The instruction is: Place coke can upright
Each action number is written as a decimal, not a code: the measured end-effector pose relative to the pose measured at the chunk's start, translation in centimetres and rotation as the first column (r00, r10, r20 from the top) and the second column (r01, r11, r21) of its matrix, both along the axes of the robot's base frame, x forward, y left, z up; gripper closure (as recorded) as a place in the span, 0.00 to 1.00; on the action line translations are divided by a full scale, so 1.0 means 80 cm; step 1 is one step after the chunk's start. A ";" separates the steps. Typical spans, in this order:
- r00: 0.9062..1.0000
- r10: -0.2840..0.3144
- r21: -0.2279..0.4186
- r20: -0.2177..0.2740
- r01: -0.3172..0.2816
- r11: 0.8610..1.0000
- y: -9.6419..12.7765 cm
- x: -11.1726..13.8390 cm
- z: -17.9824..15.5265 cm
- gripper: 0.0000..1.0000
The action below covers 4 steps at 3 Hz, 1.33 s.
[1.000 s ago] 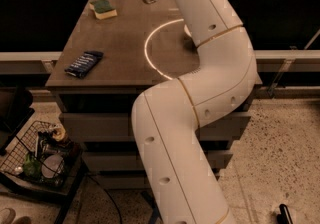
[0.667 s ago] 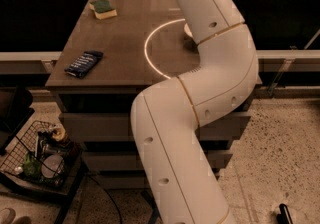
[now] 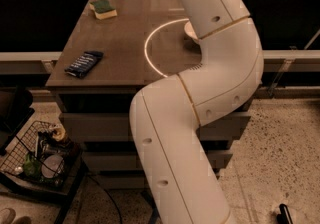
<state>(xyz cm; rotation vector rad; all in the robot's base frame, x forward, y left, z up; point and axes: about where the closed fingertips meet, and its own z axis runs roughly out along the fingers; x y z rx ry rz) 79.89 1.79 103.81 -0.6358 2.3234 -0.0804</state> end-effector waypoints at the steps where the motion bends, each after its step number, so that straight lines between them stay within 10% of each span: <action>1: 1.000 0.015 -0.049 -0.026 -0.016 0.999 -0.006 -0.019 0.011 1.00; 4: 0.995 0.014 -0.129 -0.099 -0.026 0.991 -0.035 -0.065 0.040 1.00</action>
Offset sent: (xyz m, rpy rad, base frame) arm -0.0503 -0.0265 0.0268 -0.1419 0.1296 0.0160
